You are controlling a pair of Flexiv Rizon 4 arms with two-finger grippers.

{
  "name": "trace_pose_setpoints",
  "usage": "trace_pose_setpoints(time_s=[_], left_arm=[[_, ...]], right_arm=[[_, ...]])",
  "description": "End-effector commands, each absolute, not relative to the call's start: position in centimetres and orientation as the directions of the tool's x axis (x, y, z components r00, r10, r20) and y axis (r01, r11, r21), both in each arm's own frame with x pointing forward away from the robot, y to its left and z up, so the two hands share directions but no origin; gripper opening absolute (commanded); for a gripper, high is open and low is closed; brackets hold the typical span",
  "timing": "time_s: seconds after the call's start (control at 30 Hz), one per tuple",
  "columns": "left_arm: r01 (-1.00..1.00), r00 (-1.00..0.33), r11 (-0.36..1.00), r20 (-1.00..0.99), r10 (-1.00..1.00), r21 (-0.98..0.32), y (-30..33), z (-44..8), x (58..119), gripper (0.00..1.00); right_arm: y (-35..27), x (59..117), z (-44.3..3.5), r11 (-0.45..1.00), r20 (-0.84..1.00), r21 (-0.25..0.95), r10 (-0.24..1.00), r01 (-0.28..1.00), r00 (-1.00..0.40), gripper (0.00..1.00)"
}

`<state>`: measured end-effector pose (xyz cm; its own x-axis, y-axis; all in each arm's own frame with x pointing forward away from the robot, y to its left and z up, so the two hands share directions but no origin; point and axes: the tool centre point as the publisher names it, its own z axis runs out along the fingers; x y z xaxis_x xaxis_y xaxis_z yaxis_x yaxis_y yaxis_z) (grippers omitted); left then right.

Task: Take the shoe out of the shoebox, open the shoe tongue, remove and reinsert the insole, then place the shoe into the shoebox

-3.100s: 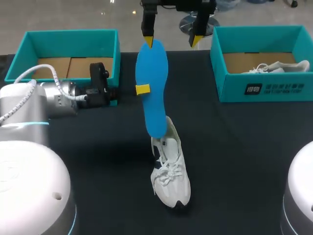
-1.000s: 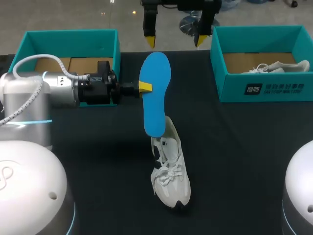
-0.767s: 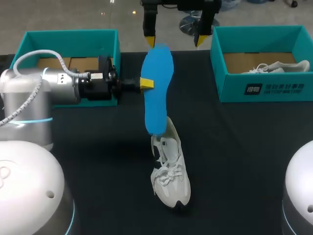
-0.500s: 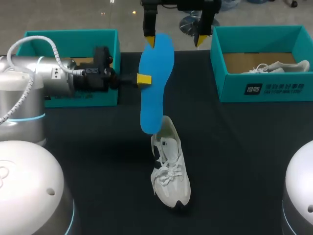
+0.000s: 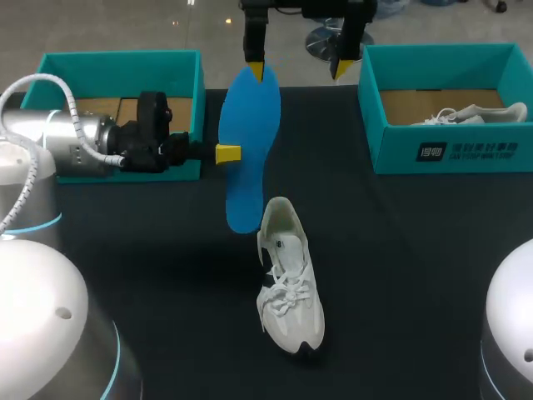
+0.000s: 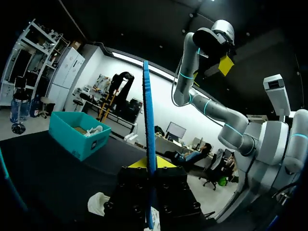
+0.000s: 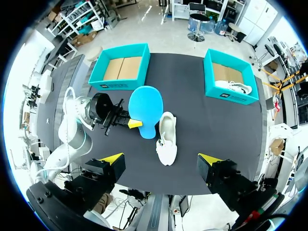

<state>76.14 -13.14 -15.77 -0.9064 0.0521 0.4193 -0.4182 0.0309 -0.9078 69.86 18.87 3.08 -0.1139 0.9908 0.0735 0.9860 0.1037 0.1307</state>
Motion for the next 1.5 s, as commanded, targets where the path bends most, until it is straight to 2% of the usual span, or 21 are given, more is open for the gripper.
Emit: trace_pose_setpoints(time_s=[0.03,0.7,0.8,0.87,0.97,1.5], left_arm=[[-0.456,-0.888,-0.042,0.457,-0.041,-0.889,-13.0,-16.1,74.8,0.0],[-0.456,-0.888,-0.042,0.457,-0.041,-0.889,-13.0,-16.1,74.8,0.0],[-0.147,-0.988,-0.007,0.146,0.043,-0.989,-14.3,-13.3,74.4,0.0],[-0.021,-0.995,-0.07,0.014,0.101,-0.997,-14.6,-12.3,74.5,0.0],[0.102,-0.974,-0.074,-0.115,0.197,-0.992,-14.6,-12.2,74.7,0.0],[0.356,-0.903,-0.025,-0.351,0.248,-0.934,-12.0,-16.1,74.4,0.0]], right_arm=[[18.9,69.9,3.1,0.103,0.074,0.13,0.991,0.986,-0.113,1.0],[18.9,69.9,3.1,0.103,0.074,0.13,0.991,0.986,-0.113,1.0],[18.9,69.9,3.1,0.103,0.074,0.13,0.991,0.986,-0.113,1.0],[18.9,69.9,3.1,0.103,0.074,0.13,0.991,0.986,-0.113,1.0],[18.9,69.9,3.1,0.103,0.074,0.13,0.991,0.986,-0.113,1.0],[18.9,69.9,3.1,0.103,0.074,0.13,0.991,0.986,-0.113,1.0]])
